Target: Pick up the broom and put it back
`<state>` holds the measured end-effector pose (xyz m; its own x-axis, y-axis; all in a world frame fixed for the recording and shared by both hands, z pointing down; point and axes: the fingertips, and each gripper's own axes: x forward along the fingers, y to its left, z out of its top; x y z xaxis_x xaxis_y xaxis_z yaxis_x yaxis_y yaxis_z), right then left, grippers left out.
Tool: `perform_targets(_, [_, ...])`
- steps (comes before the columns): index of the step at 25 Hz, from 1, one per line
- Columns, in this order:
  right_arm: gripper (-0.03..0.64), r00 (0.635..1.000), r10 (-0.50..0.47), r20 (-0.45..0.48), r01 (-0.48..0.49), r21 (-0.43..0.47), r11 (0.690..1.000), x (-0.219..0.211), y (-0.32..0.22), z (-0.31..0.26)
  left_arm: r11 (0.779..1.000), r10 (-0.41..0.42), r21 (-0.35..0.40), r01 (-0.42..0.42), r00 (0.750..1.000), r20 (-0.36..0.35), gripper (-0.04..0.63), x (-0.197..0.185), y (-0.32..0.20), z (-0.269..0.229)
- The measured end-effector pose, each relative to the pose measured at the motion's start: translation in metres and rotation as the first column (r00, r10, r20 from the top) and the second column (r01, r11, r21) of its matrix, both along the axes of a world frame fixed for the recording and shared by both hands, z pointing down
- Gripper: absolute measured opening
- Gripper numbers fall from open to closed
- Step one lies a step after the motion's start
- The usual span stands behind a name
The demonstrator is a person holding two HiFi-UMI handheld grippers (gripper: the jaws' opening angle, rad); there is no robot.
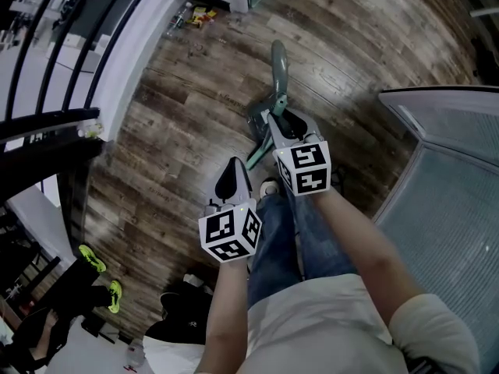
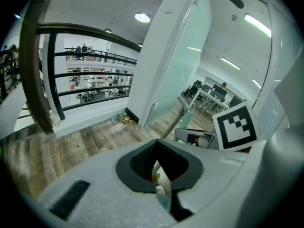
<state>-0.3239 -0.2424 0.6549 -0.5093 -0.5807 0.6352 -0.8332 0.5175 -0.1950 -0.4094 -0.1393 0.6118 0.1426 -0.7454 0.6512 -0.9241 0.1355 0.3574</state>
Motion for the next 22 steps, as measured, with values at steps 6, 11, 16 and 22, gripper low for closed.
perform_targets(6, [0.094,0.999,0.026,-0.021,-0.025,0.02,0.999,0.0,0.001,-0.001,1.0,-0.008,-0.005,0.008,1.0,-0.004,0.009,-0.003,0.005,0.0])
perform_targets(11, [0.094,0.999,0.035,-0.024,-0.034,0.039,0.999,-0.001,0.005,-0.007,1.0,-0.012,-0.005,0.011,1.0,-0.008,0.009,-0.003,0.01,-0.004])
perform_targets(16, [0.094,0.999,0.032,-0.028,-0.031,0.045,0.999,-0.001,0.014,-0.011,1.0,-0.002,-0.002,0.002,1.0,-0.009,0.009,0.0,0.015,-0.007])
perform_targets(22, [0.094,0.999,0.037,-0.03,-0.035,0.054,0.998,0.002,0.029,-0.017,1.0,0.01,0.004,-0.01,1.0,-0.004,0.009,0.001,0.023,-0.011])
